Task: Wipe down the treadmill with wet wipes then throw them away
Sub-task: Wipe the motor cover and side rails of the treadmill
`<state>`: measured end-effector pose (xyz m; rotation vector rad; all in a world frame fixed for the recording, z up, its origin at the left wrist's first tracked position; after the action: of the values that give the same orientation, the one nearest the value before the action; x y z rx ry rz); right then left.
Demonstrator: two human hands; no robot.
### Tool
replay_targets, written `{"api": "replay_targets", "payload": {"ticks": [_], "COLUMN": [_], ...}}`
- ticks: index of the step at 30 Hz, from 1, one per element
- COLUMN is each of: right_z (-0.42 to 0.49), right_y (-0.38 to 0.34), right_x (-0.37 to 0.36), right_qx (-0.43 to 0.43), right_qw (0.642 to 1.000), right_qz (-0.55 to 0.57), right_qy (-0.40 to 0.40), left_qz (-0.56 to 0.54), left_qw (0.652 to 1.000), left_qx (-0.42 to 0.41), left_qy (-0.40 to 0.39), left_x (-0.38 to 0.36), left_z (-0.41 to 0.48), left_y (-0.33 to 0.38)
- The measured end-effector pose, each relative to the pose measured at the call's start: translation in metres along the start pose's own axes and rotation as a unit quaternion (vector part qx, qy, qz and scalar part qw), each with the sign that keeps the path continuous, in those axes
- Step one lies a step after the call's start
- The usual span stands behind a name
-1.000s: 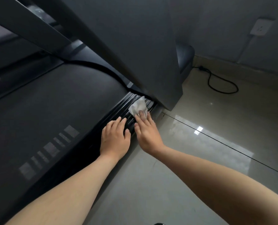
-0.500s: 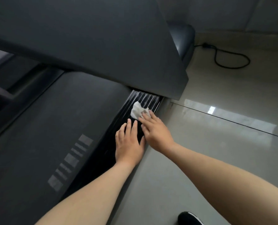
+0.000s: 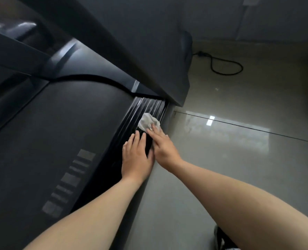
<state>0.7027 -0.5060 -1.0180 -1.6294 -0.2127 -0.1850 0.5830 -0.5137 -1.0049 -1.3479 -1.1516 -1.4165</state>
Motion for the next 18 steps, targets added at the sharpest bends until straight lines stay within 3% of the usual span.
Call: {"api": "replay_targets", "payload": {"ticks": [3,6,11,18], "right_z": [-0.025,-0.016,0.023,0.023], "right_y": [0.005,0.012,0.035,0.076], "right_x": [-0.004,-0.012,-0.016,-0.021], "right_qx": [0.008,0.013,-0.05,-0.162], "right_qw": [0.997,0.984,0.919,0.873], "right_qz": [0.028,0.124,0.328,0.429], "right_qy": [0.07,0.125,0.215,0.166], "left_qz": [0.014,0.103,0.16,0.172], "left_qw": [1.0,0.994,0.987,0.985], "left_qx": [0.0,0.001,0.006,0.007], "left_qy": [0.005,0.035,0.03,0.011], "left_x": [-0.003,-0.007,-0.014,-0.009], "left_z": [-0.013,-0.007,-0.007,-0.006], "left_y": [-0.003,0.004,0.004,0.008]}}
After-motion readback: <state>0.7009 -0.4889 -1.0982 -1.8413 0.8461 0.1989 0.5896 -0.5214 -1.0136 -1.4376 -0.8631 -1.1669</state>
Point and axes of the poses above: each hand's wrist, its own z-axis towards the middle knuckle, its own x-axis out of the back of the hand, y = z × x, the point moved 4 cm from there along z, towards the middle knuckle, and after that the axes turned 13 degrees about z, right-handed, at the moved point
